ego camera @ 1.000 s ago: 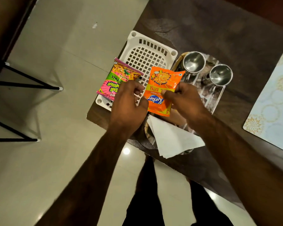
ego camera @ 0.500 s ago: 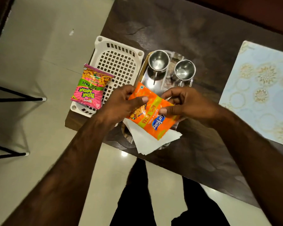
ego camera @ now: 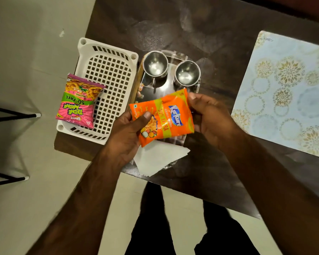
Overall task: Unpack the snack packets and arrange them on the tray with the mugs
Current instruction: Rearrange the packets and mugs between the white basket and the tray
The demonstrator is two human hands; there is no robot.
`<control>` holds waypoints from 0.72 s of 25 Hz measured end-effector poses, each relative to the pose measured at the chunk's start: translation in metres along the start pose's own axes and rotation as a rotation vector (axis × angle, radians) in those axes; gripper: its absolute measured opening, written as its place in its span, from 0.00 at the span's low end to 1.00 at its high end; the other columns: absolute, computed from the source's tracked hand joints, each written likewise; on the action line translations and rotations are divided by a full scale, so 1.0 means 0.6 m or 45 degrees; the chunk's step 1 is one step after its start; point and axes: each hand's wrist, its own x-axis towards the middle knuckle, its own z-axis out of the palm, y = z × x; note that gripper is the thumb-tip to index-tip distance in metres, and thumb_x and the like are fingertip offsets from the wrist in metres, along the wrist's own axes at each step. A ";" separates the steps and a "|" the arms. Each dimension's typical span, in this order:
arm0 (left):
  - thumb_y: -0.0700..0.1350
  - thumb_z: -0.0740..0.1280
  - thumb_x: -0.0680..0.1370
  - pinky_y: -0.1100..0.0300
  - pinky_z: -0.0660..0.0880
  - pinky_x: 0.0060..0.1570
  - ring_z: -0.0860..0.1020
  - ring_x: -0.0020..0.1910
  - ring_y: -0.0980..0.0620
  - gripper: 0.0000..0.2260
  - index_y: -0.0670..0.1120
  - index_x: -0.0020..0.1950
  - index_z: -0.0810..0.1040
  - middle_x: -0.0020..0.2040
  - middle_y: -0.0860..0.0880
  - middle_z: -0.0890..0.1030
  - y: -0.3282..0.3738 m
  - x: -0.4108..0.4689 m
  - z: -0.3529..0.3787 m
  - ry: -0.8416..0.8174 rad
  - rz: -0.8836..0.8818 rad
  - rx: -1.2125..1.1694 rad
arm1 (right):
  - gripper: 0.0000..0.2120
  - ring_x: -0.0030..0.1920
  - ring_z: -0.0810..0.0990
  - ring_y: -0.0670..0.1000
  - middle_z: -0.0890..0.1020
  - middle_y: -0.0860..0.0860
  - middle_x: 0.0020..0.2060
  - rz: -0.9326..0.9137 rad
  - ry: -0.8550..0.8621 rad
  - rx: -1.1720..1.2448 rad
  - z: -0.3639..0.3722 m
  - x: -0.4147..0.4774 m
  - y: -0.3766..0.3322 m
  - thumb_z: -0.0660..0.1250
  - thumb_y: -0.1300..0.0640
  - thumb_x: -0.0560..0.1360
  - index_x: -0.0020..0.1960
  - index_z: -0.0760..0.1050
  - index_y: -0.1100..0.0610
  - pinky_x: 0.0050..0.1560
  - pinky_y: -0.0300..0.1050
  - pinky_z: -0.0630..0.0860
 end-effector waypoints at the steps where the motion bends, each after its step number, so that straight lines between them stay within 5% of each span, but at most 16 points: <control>1: 0.37 0.66 0.80 0.45 0.83 0.51 0.84 0.57 0.41 0.17 0.38 0.69 0.75 0.61 0.39 0.83 -0.005 0.002 0.008 0.010 0.005 -0.068 | 0.16 0.44 0.88 0.54 0.88 0.54 0.48 0.061 -0.067 -0.016 -0.009 -0.001 0.000 0.74 0.43 0.72 0.54 0.82 0.51 0.42 0.54 0.85; 5: 0.39 0.64 0.82 0.48 0.83 0.45 0.82 0.55 0.38 0.16 0.37 0.69 0.72 0.63 0.37 0.81 -0.029 0.009 0.034 0.042 0.028 -0.156 | 0.11 0.44 0.88 0.54 0.87 0.57 0.47 0.131 -0.195 -0.117 -0.038 -0.011 0.018 0.73 0.51 0.76 0.56 0.80 0.56 0.42 0.48 0.84; 8: 0.46 0.68 0.79 0.45 0.83 0.46 0.85 0.47 0.44 0.04 0.47 0.51 0.81 0.49 0.44 0.86 -0.033 0.013 0.028 0.173 0.016 -0.021 | 0.08 0.43 0.88 0.55 0.87 0.60 0.47 0.096 -0.147 -0.105 -0.054 -0.009 0.022 0.70 0.57 0.79 0.56 0.80 0.59 0.39 0.46 0.84; 10: 0.45 0.69 0.79 0.47 0.84 0.45 0.86 0.43 0.47 0.06 0.49 0.43 0.82 0.42 0.47 0.86 -0.034 0.014 0.012 0.200 0.089 0.224 | 0.06 0.43 0.88 0.55 0.88 0.58 0.47 0.121 -0.145 -0.101 -0.065 -0.007 0.020 0.70 0.58 0.79 0.54 0.80 0.58 0.40 0.47 0.84; 13: 0.41 0.70 0.78 0.44 0.84 0.45 0.86 0.41 0.45 0.03 0.43 0.45 0.80 0.39 0.46 0.86 -0.035 0.006 -0.005 0.125 0.207 0.555 | 0.02 0.42 0.87 0.54 0.88 0.55 0.43 0.126 -0.043 -0.064 -0.069 -0.005 0.020 0.69 0.59 0.79 0.49 0.81 0.57 0.39 0.47 0.84; 18: 0.34 0.70 0.78 0.47 0.82 0.45 0.82 0.45 0.49 0.10 0.48 0.47 0.74 0.43 0.48 0.81 -0.031 0.007 -0.006 0.013 0.245 1.097 | 0.03 0.38 0.87 0.49 0.88 0.50 0.38 0.110 0.001 -0.190 -0.059 -0.008 0.026 0.68 0.60 0.80 0.48 0.80 0.55 0.36 0.45 0.84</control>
